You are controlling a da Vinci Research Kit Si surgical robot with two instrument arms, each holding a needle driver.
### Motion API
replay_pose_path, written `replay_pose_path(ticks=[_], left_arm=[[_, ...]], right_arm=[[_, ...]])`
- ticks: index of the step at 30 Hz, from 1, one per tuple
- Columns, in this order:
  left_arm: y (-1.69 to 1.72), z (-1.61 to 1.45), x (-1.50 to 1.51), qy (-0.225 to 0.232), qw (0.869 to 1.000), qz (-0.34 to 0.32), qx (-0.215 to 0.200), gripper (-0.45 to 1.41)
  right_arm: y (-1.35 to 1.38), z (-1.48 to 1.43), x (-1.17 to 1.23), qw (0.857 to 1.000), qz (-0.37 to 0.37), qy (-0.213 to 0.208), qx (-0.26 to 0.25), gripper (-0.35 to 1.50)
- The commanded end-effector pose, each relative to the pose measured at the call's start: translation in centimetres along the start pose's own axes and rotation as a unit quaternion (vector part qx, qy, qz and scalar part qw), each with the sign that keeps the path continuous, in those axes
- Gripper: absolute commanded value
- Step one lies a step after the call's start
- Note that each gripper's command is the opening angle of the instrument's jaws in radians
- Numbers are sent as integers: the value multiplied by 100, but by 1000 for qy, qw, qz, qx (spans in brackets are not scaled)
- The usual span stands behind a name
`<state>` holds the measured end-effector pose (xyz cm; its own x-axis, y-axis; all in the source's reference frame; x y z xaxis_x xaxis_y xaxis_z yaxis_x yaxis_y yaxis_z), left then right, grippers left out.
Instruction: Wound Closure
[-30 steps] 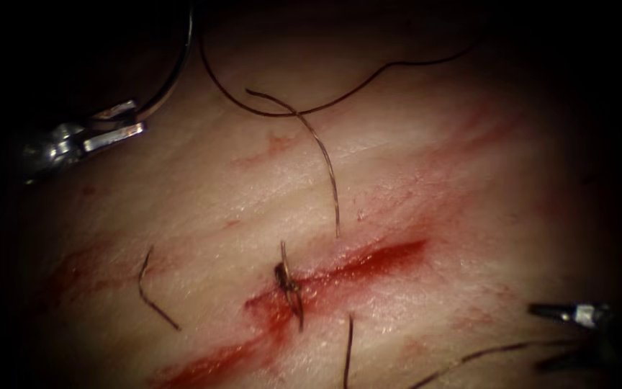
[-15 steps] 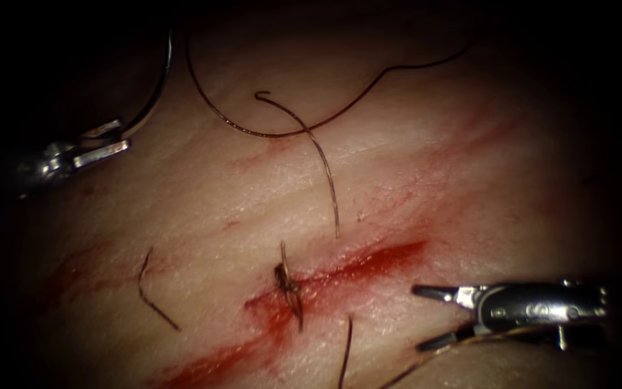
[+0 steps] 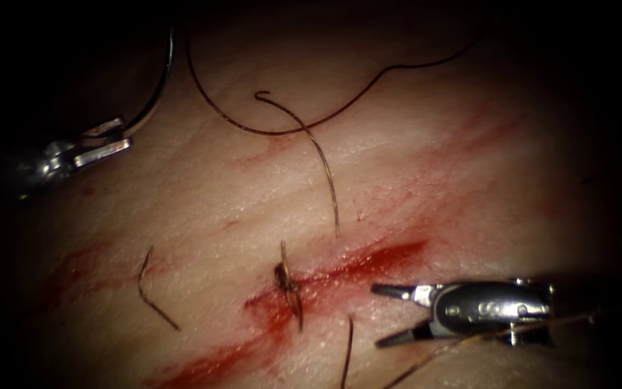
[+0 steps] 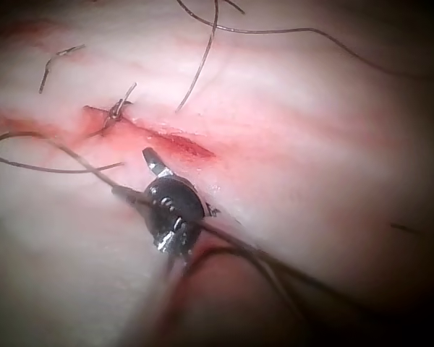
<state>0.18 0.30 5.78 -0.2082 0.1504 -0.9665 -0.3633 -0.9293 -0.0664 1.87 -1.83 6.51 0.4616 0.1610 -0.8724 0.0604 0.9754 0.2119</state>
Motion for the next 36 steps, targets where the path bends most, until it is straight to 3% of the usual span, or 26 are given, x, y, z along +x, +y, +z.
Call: replay_pose_path(ticks=[1,11,13,14,15,16,17,18,23,29,36], left_arm=[[3,5,-6,1,1000,-1,-1,-45],[3,7,-5,1,1000,-1,-1,-45],[3,6,-5,1,1000,-1,-1,-45],[3,6,-5,1,1000,-1,-1,-45],[3,6,-5,1,1000,-1,-1,-45],[3,6,-5,1,1000,-1,-1,-45],[3,6,-5,1,1000,-1,-1,-45],[3,6,-5,1,1000,-1,-1,-45],[3,6,-5,1,1000,-1,-1,-45],[3,6,-5,1,1000,-1,0,-45],[3,5,-5,0,1000,-1,0,-45]], right_arm=[[-6,18,-4,1000,-1,2,3,130],[-3,50,9,1000,2,6,-2,128],[-4,59,14,1000,-1,12,10,110],[-5,63,16,1000,-4,16,14,86],[-5,63,16,1000,-4,16,14,86],[-5,63,17,1000,-5,17,15,71],[-6,64,17,1000,-6,20,23,28],[-8,63,17,999,-11,13,36,-35],[-17,57,16,998,-18,-30,55,-35],[-35,39,23,998,8,-29,63,-35],[-75,15,42,995,39,-25,86,-35]])
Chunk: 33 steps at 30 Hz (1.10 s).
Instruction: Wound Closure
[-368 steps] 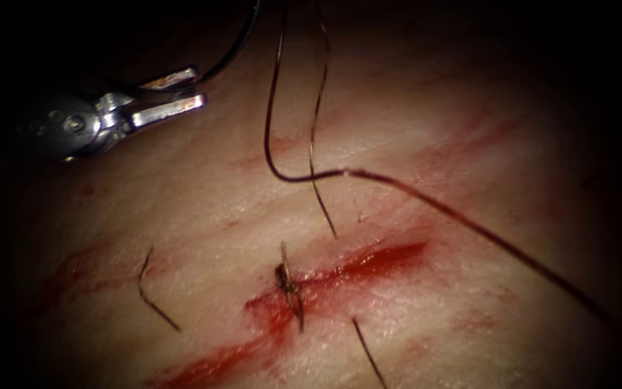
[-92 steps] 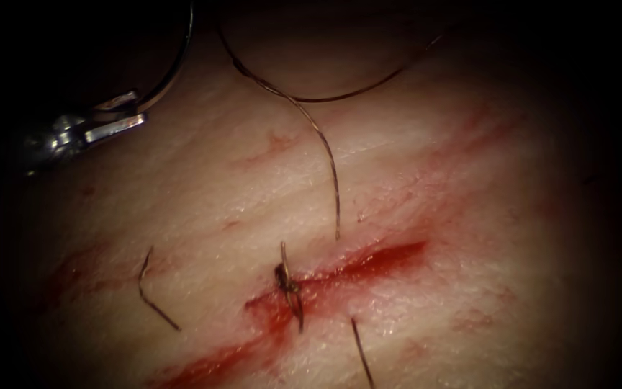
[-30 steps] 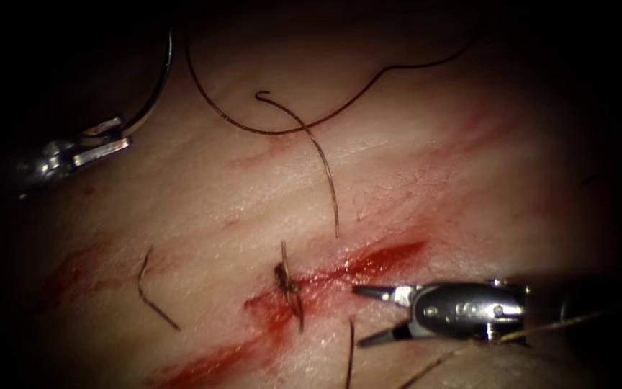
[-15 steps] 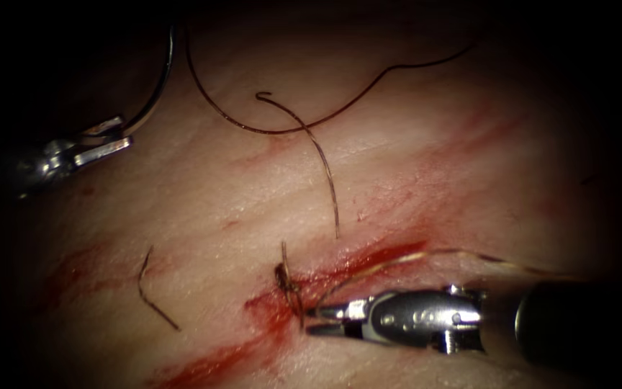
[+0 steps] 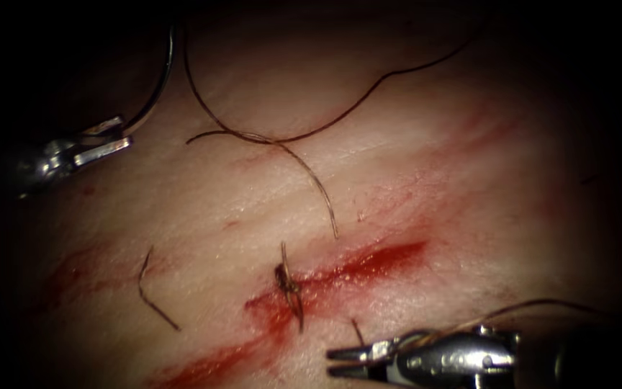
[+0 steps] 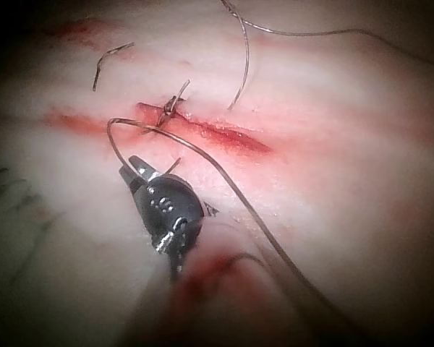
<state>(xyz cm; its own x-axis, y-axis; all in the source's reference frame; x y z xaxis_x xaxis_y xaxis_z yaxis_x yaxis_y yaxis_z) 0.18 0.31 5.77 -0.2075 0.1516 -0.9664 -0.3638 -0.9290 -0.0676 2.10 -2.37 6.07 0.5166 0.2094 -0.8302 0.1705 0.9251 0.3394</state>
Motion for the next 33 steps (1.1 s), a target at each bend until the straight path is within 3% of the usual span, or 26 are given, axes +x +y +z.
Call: replay_pose_path(ticks=[1,7,15,16,17,18,19,26,29,33], left_arm=[[3,5,-5,0,1000,-1,-1,-45],[3,5,-5,0,1000,-1,0,-45],[2,6,-9,-6,1000,-1,-6,-45],[2,6,-12,-10,1000,0,-4,-45],[2,6,-22,-10,1000,5,-4,-45],[3,6,-27,-11,1000,8,-4,-45],[3,5,-34,-14,1000,11,-4,-45],[24,-3,-83,-37,999,0,-12,-45],[60,-38,-103,-41,999,-18,-11,-45],[81,-65,-107,-49,999,-17,-12,-45]], right_arm=[[-18,7,2,1000,5,5,6,-35],[-44,1,14,1000,10,14,25,-35],[-39,5,18,999,12,13,30,-35],[-37,6,18,1000,13,15,22,-25],[-30,5,19,1000,17,13,-19,76],[-23,2,19,999,21,8,-46,116],[-19,-1,20,998,24,4,-61,128],[5,-43,9,994,43,-41,-96,132],[15,-89,-4,988,63,-55,-130,132],[20,-114,-15,984,69,-66,-148,132]])
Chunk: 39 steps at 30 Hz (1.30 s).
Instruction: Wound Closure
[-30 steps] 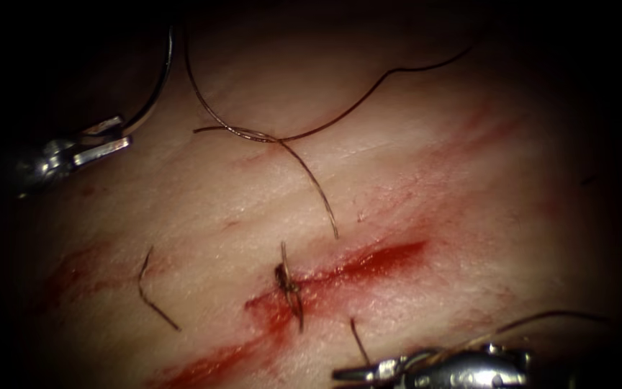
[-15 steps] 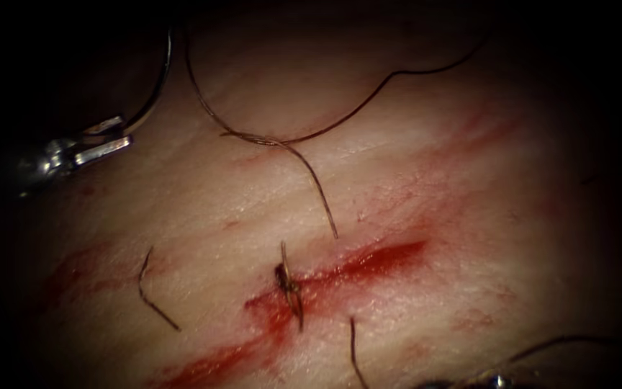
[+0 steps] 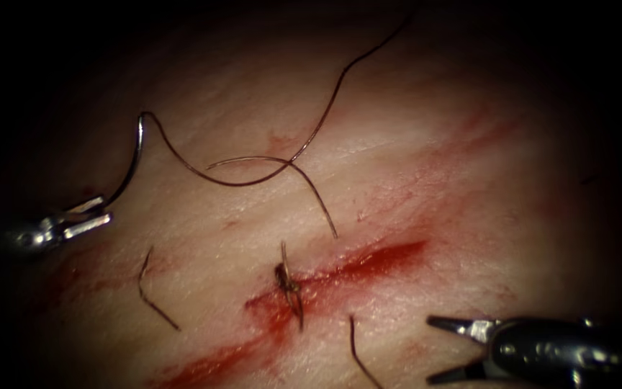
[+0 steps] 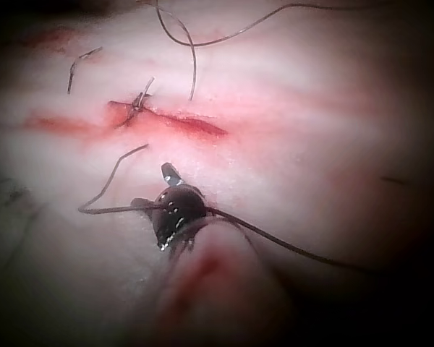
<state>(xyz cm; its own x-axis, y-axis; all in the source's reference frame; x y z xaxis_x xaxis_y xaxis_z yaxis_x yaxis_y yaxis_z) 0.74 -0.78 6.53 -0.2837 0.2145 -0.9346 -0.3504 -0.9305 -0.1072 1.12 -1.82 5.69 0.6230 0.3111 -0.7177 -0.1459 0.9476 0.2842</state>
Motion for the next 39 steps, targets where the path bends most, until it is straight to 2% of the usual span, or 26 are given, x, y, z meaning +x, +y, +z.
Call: replay_pose_path(ticks=[1,2,6,9,12,14,15,16,21,22,24,25,26,27,32,34,37,39], left_arm=[[6,4,-5,0,1000,0,0,-45],[6,-2,-9,-2,1000,1,0,-45],[-5,-3,-20,-7,1000,1,4,-45],[-35,10,-42,-10,1000,2,13,-45],[-48,17,-46,-12,1000,2,15,-45],[-78,27,-46,-16,1000,-2,20,-45],[-103,34,-41,-23,999,-8,24,-45],[-103,34,-41,-23,999,-8,24,-45],[-161,51,-23,-13,999,-13,47,-43],[-164,53,-21,-12,999,-14,51,-20],[-167,57,-19,-15,998,-13,58,54],[-166,59,-18,-16,998,-22,61,67],[-166,59,-18,-16,998,-22,61,67],[-157,63,-15,-22,995,-67,77,111],[-130,59,-9,-21,989,-118,84,118],[-109,52,-3,-7,991,-120,56,116],[-90,44,6,1,992,-121,39,116],[-69,36,23,2,992,-125,17,114]], right_arm=[[0,3,-7,1000,2,-2,-2,132],[7,-7,-13,1000,9,-7,-12,132],[15,-18,-22,999,23,-4,-31,133],[30,-25,-31,998,31,-4,-50,140],[35,-25,-34,998,30,-6,-54,140],[41,-24,-37,998,27,-8,-57,142],[45,-22,-38,998,28,-9,-59,142],[45,-22,-38,998,28,-9,-59,142],[54,-17,-40,998,28,-11,-63,142],[56,-16,-41,998,28,-12,-64,142],[58,-14,-43,997,28,-12,-65,142],[59,-13,-44,997,28,-12,-66,142],[59,-13,-44,997,28,-12,-66,142],[59,-10,-46,997,27,-12,-67,142],[59,-7,-46,997,27,-12,-69,142],[60,-5,-46,997,28,-10,-71,142],[60,-3,-46,997,28,-11,-73,142],[59,-1,-48,997,27,-11,-74,143]])
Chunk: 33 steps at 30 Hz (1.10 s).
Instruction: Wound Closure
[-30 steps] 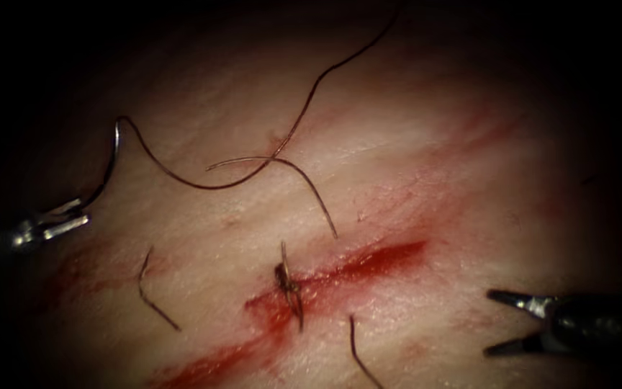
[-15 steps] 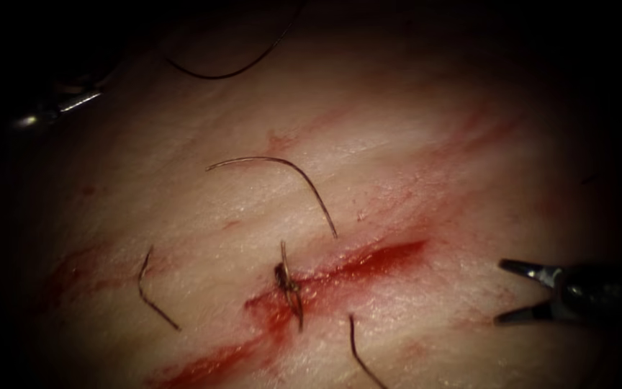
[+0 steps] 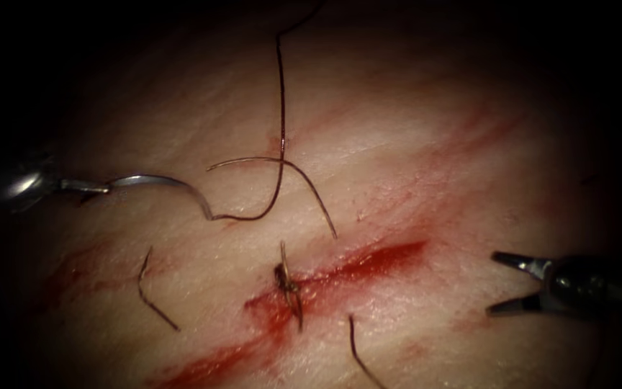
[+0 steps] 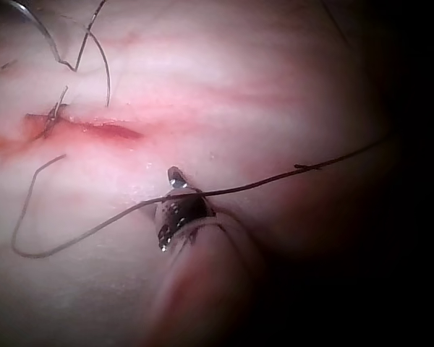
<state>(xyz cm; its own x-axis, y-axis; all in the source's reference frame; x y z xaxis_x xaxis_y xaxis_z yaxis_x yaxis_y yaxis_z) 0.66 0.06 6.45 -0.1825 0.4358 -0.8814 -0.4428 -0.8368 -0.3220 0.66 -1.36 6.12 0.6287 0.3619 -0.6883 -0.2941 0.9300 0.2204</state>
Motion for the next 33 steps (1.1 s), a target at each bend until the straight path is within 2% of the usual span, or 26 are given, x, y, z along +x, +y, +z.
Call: replay_pose_path(ticks=[1,3,4,6,8,12,20,24,25,26,28,29,33], left_arm=[[13,4,0,2,1000,-3,-6,114],[27,1,13,4,1000,-10,-16,113],[44,1,29,9,999,-13,-33,111],[51,1,37,10,999,-10,-37,109],[86,4,80,18,998,2,-58,108],[118,14,115,26,997,9,-71,106],[162,44,136,26,995,18,-95,104],[195,94,153,26,990,22,-135,94],[200,104,154,28,990,11,-140,93],[213,130,156,31,989,-12,-146,93],[219,141,156,32,988,-22,-149,93],[236,166,152,33,986,-39,-160,93],[268,214,140,34,980,-81,-178,93]], right_arm=[[-6,10,-4,1000,0,1,2,143],[-7,12,-5,1000,-1,1,1,143],[-8,13,-6,1000,-1,1,0,143],[-8,14,-7,1000,-1,2,1,143],[-10,16,-8,1000,-2,2,1,143],[-12,17,-9,1000,-2,3,1,143],[-12,17,-10,1000,-1,2,-1,143],[-13,22,-11,1000,0,0,-6,143],[-14,23,-11,1000,1,0,-8,143],[-15,27,-13,1000,2,-1,-12,143],[-15,28,-14,1000,2,-2,-14,143],[-15,31,-17,1000,2,-1,-12,143],[-13,36,-23,1000,1,7,-1,143]])
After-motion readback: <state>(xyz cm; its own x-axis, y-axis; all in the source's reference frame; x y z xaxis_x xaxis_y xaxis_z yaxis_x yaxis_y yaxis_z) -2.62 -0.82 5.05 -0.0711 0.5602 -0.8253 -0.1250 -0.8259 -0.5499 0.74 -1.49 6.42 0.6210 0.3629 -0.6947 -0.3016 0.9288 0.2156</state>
